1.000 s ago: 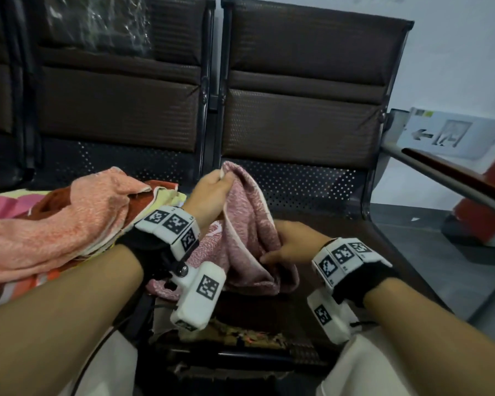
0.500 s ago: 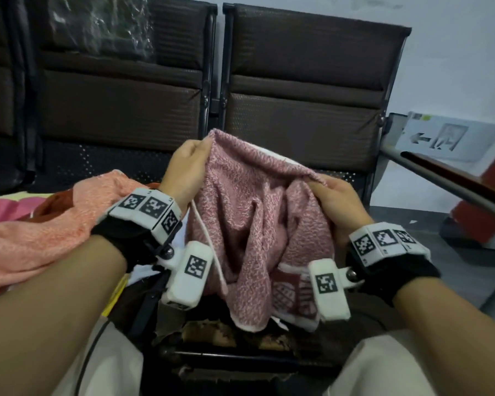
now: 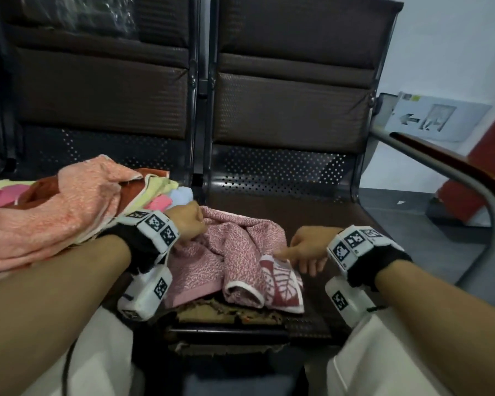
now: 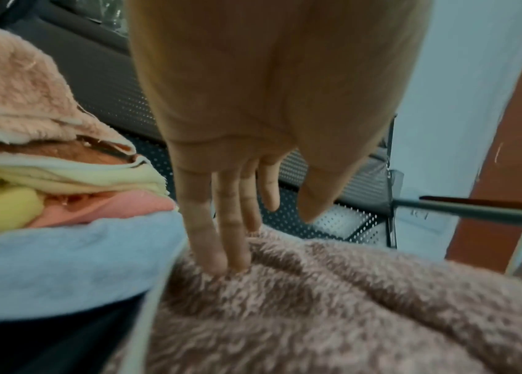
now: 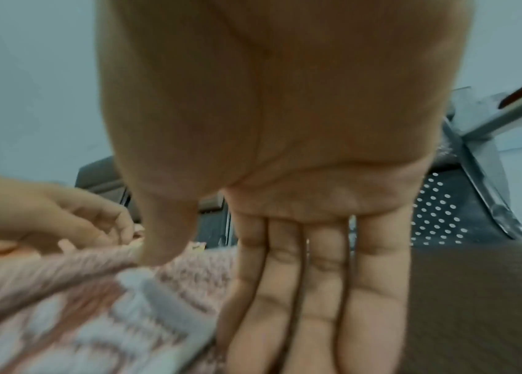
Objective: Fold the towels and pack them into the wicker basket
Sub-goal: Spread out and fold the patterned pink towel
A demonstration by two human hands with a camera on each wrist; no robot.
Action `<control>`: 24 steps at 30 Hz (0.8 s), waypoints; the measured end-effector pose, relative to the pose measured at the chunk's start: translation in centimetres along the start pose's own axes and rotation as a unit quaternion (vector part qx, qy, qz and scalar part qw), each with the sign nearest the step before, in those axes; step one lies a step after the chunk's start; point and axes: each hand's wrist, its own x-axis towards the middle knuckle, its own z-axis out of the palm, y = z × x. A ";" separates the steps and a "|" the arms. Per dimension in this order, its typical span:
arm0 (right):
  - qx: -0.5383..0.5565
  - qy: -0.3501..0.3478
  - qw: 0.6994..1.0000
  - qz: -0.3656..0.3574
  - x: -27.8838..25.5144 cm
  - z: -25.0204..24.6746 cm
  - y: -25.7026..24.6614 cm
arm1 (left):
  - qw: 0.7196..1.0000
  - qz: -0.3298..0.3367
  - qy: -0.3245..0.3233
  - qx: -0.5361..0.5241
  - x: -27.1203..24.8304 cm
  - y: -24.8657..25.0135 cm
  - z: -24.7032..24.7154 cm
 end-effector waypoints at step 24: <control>0.162 0.483 0.853 -0.110 -1.1 -1.3 -4.2 | 0.993 0.034 0.102 -0.042 -1.4 -1.2 -1.4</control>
